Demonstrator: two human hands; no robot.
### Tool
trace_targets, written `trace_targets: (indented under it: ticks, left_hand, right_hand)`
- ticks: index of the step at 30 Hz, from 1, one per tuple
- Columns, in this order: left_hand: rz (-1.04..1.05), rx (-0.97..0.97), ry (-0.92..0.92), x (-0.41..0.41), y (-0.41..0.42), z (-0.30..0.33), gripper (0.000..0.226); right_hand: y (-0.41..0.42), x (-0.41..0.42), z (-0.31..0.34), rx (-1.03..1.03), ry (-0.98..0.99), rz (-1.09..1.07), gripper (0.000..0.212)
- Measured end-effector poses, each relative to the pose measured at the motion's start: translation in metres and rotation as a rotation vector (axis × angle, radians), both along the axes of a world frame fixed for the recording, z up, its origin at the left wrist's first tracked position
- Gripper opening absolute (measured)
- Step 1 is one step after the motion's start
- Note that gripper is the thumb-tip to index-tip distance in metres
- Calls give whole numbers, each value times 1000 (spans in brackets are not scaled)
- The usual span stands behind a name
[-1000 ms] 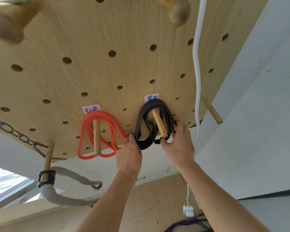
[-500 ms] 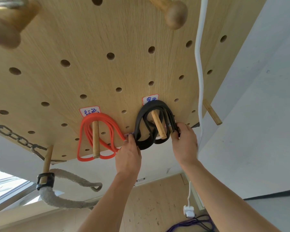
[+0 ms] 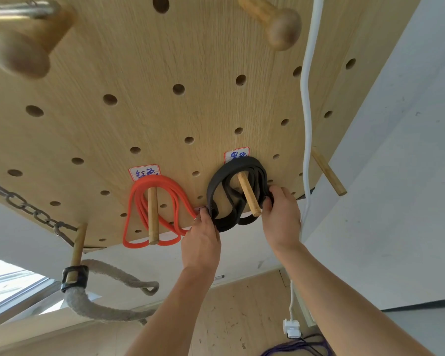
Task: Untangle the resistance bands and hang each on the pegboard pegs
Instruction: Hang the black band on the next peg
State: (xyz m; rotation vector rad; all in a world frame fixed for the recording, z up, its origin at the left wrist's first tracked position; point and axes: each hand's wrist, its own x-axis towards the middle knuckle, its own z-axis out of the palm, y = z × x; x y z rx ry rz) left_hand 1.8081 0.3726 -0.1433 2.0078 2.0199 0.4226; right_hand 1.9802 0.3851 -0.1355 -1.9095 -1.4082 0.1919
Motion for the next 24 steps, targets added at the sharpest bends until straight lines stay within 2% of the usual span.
trace_targets:
  ticks: [7,12,15,17,20,23,24]
  left_hand:
    - [8,38,-89,-1,-3,6,30]
    - [-43,272,-220,1,-3,39,28]
    - [-115,435,-258,8,4,76,36]
    - [-178,487,-213,12,9,100,52]
    - [-231,447,-143,10,12,117,63]
    - [-162,334,-307,6,13,113,36]
    - [-208,364,-287,6,12,113,39]
  right_hand:
    - [-3,-6,0,-22,-13,1,8]
    - [-2,-5,1,-14,-14,6,10]
    - [1,-7,-3,0,-18,13,8]
    - [3,-8,-7,4,-17,15,4]
    - [1,-13,-12,-31,-10,30,4]
    - [-1,-19,-17,-37,6,31,9]
    - [0,-20,-18,-32,6,25,11]
